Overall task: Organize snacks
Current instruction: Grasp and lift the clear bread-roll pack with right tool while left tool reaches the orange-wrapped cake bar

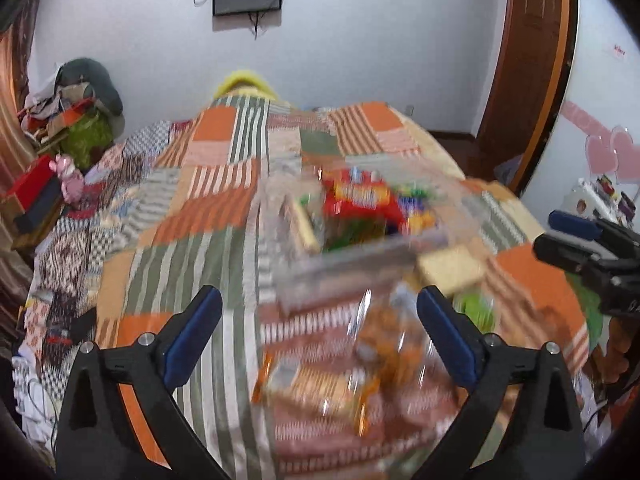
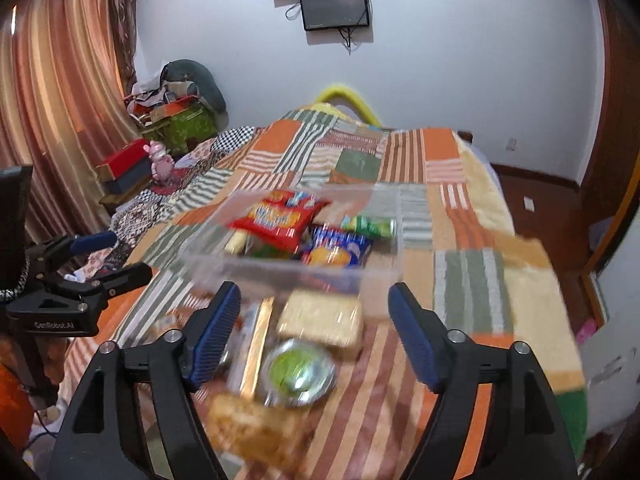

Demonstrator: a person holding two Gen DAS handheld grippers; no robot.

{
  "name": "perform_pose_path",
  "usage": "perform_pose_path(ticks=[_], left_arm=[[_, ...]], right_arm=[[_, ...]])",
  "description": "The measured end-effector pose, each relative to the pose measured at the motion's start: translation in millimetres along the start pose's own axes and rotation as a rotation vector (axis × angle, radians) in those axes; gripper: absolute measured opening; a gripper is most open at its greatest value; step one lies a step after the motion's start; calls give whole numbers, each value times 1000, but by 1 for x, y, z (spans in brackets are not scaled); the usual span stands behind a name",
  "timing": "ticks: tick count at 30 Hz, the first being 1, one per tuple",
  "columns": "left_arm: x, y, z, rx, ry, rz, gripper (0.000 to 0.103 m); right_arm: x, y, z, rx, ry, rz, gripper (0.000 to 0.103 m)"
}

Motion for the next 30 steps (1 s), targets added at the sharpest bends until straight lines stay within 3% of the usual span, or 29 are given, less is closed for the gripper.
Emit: perform_pose_path(ticks=[6, 10, 19, 24, 30], left_arm=[[-60, 5, -4, -8, 86, 19, 99], [-84, 7, -12, -40, 123, 47, 99], [-77, 15, -36, -29, 117, 3, 99], [-79, 26, -64, -22, 168, -4, 99], [-83, 35, -79, -46, 185, 20, 99]], right_arm=[[-42, 13, -1, 15, 77, -17, 80], [-66, 24, -2, 8, 114, -14, 82], [-94, 41, -14, -14, 181, 0, 85], [-100, 42, -23, -27, 206, 0, 85], [-102, 44, -27, 13, 222, -16, 84]])
Point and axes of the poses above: each gripper's, at about its wrist camera, not at the fingertips, and z roughly against the way its jaws point, y to its left, x to its top, the point moved 9 cm from there along -z, roughly the way its jaws point, and after that the axes turned 9 degrees about -x, right-handed, at the moved point
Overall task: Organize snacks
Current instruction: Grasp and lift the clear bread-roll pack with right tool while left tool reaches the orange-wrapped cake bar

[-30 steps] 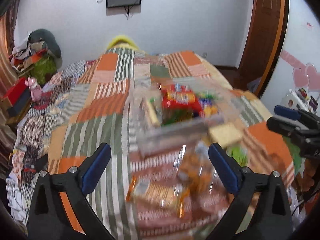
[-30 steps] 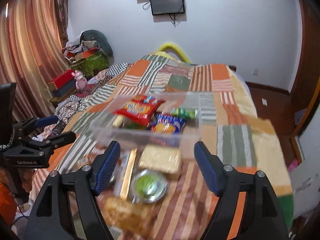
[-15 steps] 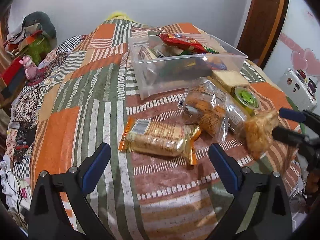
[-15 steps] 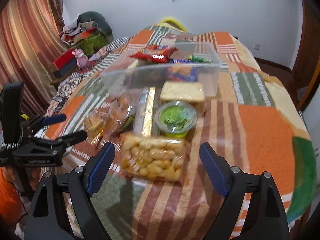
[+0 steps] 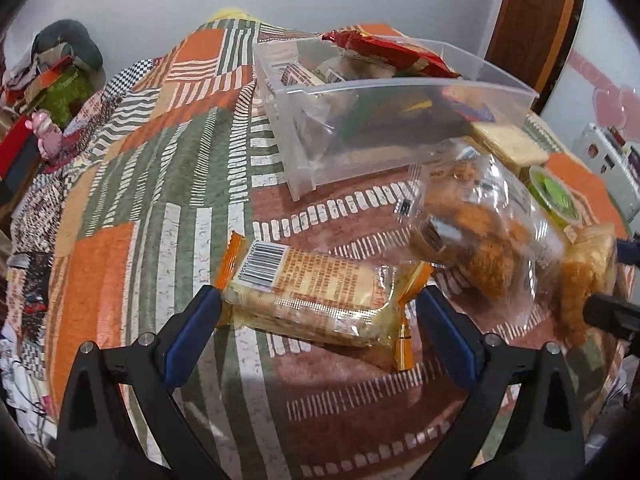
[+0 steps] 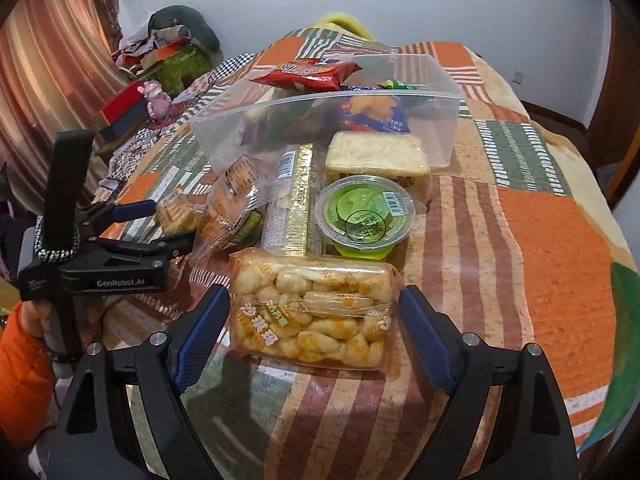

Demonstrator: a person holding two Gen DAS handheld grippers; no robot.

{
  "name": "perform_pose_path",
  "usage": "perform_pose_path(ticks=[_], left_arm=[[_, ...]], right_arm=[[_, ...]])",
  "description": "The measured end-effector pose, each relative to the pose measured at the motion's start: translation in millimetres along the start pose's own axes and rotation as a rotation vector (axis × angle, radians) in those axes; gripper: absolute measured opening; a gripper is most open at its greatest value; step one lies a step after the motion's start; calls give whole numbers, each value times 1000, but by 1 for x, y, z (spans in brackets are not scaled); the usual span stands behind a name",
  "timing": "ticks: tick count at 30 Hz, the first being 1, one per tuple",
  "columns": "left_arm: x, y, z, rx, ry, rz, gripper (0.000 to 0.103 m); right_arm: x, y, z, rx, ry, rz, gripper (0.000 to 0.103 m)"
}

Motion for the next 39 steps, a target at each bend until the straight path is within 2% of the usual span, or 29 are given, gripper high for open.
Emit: perform_pose_path(ticks=[3, 4, 7, 10, 11, 12, 13, 17, 20, 21, 22, 24, 25, 29, 35, 36, 39], left_arm=[[2, 3, -1, -16, -8, 19, 97], [3, 2, -1, -18, -11, 17, 90], [3, -1, 2, -18, -20, 5, 77], [2, -3, 7, -18, -25, 2, 71], [2, -4, 10, -19, -27, 1, 64], [0, -6, 11, -25, -21, 3, 31], [-1, -6, 11, -23, -3, 8, 24], [1, -2, 22, -27, -17, 44, 24], [4, -5, 32, -36, -40, 30, 25], [6, -5, 35, -31, -43, 22, 32], [8, -4, 38, -25, -48, 22, 48], [15, -2, 45, -9, -86, 29, 66], [17, -1, 47, -3, -95, 30, 67], [31, 2, 35, 16, -70, 58, 68], [44, 15, -6, 68, -26, 118, 67], [42, 18, -11, 81, -16, 117, 65], [31, 25, -21, 101, 6, 117, 48]], right_arm=[[-1, 3, 0, 23, 3, -1, 76], [-1, 3, 1, 26, 1, -3, 71], [0, 2, 3, 13, -10, 1, 71], [0, -1, 7, -2, -22, 0, 71], [1, -3, 10, -4, -28, -1, 71], [2, -4, 12, -6, -34, -3, 71], [4, -4, 14, -8, -42, -3, 71], [13, -12, 26, -15, -79, -15, 71], [19, -19, 35, -21, -104, -28, 71], [21, -20, 36, -21, -106, -33, 71], [22, -21, 37, -22, -109, -36, 71], [25, -26, 39, -26, -115, -45, 71], [27, -29, 39, -28, -117, -48, 71], [33, -37, 37, -36, -125, -61, 71], [42, -43, 36, -40, -134, -69, 71], [43, -44, 36, -40, -135, -69, 71], [48, -47, 35, -41, -141, -69, 71]])
Point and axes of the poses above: each gripper's, at about its wrist camera, not at the fingertips, and z roughly against the way its jaws point, y to its left, x to its top, the point moved 9 cm from there along -z, roughly the way its jaws point, and after that the axes turned 9 degrees about -x, right-handed, at the moved point
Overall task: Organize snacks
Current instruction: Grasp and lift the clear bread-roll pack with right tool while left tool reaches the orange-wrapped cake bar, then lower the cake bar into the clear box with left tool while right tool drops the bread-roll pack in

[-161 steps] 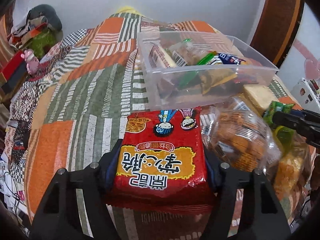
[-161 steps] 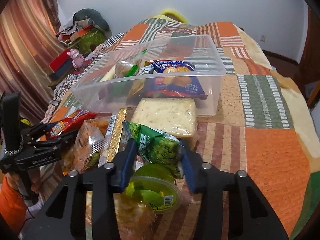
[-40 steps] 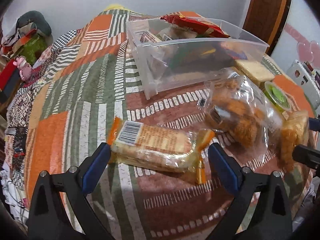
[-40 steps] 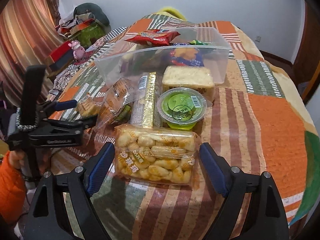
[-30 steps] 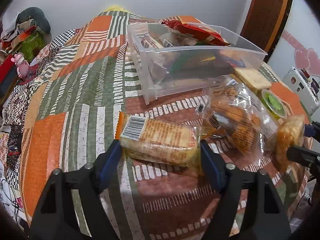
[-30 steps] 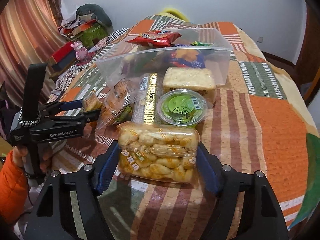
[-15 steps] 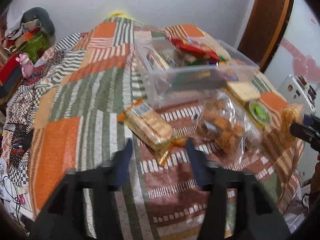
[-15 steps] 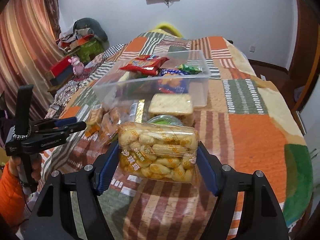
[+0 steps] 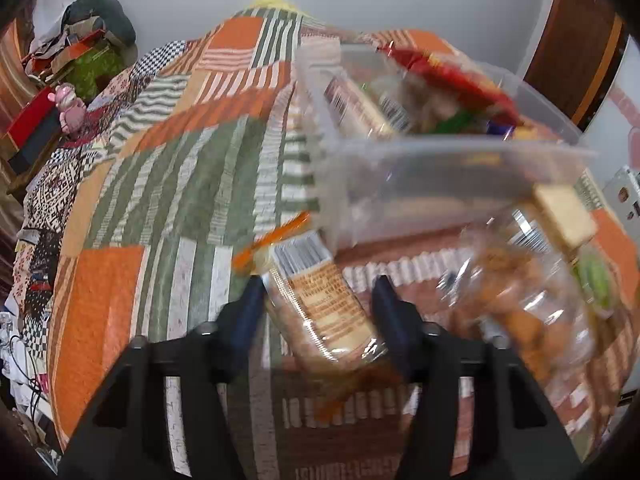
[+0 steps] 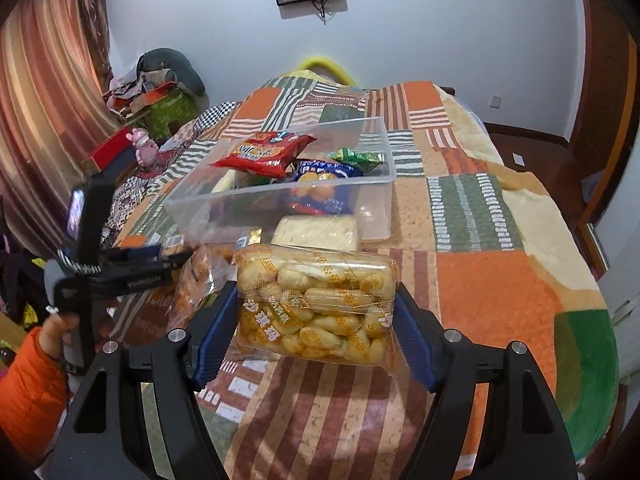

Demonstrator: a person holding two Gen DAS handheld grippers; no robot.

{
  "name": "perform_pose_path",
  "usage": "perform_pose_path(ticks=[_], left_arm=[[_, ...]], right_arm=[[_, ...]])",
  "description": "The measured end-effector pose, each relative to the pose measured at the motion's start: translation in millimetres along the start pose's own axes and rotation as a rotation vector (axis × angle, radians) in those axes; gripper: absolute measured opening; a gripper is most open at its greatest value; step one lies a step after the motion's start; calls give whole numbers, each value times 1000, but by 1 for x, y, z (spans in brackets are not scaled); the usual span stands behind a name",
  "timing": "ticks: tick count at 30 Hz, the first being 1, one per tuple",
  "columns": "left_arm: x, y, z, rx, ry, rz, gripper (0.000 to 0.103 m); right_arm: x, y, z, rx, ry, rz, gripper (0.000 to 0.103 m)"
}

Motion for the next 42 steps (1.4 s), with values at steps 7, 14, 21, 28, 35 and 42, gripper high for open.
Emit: perform_pose_path(ticks=[7, 14, 21, 28, 35, 42], left_arm=[[-9, 15, 19, 2, -18, 16, 33], [10, 11, 60, -3, -107, 3, 33], [52, -19, 88, -52, -203, -46, 33], [86, -42, 77, -94, -222, -56, 33], [109, -42, 41, -88, -198, -36, 33], [122, -41, 18, -78, -187, -38, 33]], right_arm=[[11, -1, -4, 2, -18, 2, 71], [33, 0, -6, 1, -55, 11, 71], [69, 2, -13, 1, -102, 22, 71], [94, 3, -38, 7, -94, 20, 71], [99, 5, -75, 24, -33, 11, 71], [96, 5, -101, 31, 18, 28, 72]])
Point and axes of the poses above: each gripper's, at about its wrist camera, not at the fingertips, and z roughly against the way its jaws point, y to its left, x to its top, the point moved 9 cm from there along -z, roughly the way its jaws point, and after that the axes turned 9 degrees about -x, right-handed, at the moved point
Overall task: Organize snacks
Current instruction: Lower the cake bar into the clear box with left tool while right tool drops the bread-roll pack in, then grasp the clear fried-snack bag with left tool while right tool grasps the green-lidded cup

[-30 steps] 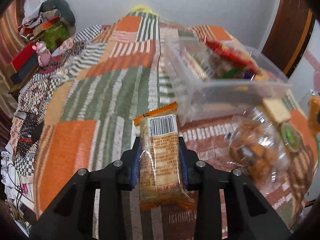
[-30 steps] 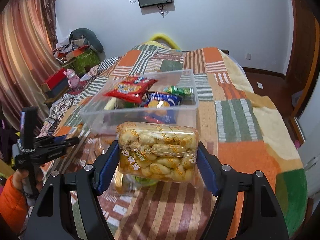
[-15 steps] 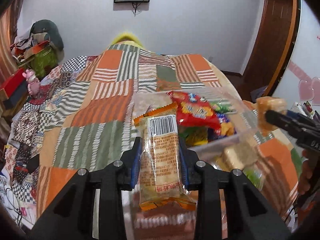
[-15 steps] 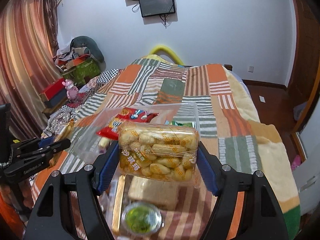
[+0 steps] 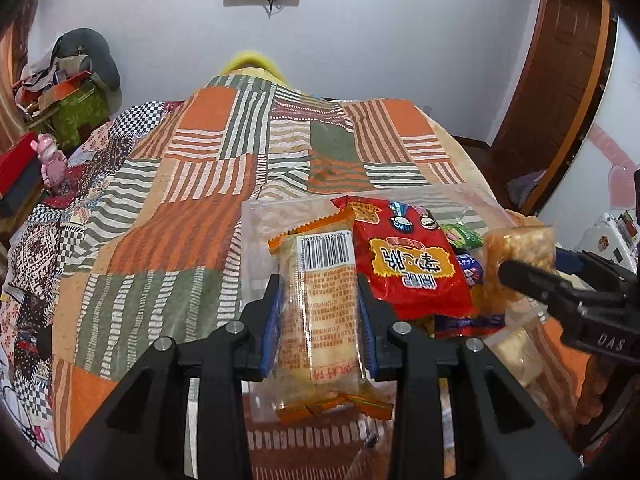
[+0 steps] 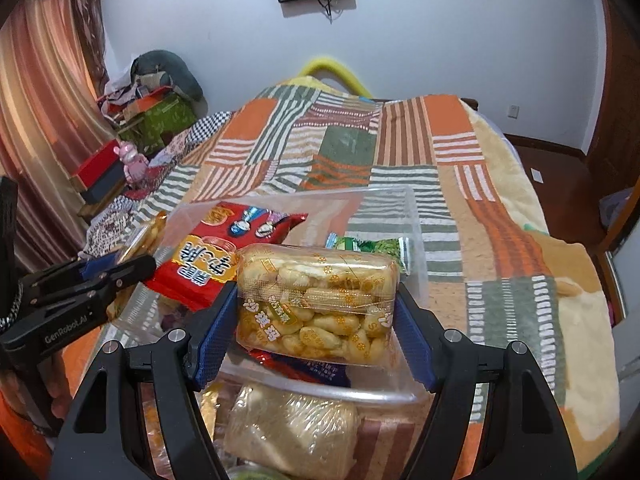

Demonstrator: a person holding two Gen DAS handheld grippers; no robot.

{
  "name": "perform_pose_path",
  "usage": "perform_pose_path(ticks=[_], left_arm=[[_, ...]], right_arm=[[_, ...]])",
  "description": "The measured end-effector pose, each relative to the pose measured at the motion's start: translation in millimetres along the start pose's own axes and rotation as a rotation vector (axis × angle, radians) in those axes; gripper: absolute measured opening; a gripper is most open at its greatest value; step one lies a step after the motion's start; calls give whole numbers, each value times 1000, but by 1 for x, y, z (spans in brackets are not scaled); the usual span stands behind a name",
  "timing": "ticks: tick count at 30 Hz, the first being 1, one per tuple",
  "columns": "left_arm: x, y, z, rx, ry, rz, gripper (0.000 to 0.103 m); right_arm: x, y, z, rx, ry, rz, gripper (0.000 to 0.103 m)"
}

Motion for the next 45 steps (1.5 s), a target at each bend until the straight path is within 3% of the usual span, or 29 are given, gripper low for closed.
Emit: perform_pose_path(ticks=[3, 7, 17, 22, 31, 35, 41, 45], left_arm=[[0, -1, -3, 5, 0, -9, 35], [-3, -2, 0, 7, -2, -12, 49], [-13, -22, 47, -4, -34, -63, 68], [-29, -36, 62, -24, -30, -61, 87], [-79, -62, 46, -46, 73, -88, 90], [-98, -59, 31, -35, 119, -85, 90], [-115, -51, 39, -50, 120, -82, 90], [-132, -42, 41, -41, 164, -92, 90]], right_arm=[[-2, -1, -3, -1, 9, 7, 72], [-1, -3, 1, 7, 6, 0, 73], [-5, -4, 39, 5, -35, 27, 75], [-17, -5, 60, 12, -49, 34, 78], [-63, -3, 69, 17, 15, 70, 80], [-85, 3, 66, 42, 61, 76, 80], [-105, 14, 59, 72, 110, 87, 80], [-113, 16, 50, 70, 133, 88, 80]])
Point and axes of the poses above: each gripper's, at about its wrist camera, not at the fingertips, and z roughly against the way its jaws point, y to its left, x to its top, the point moved 9 cm from there along -z, roughly the way its jaws point, and after that the axes turned 9 degrees about -x, right-handed, at the moved point
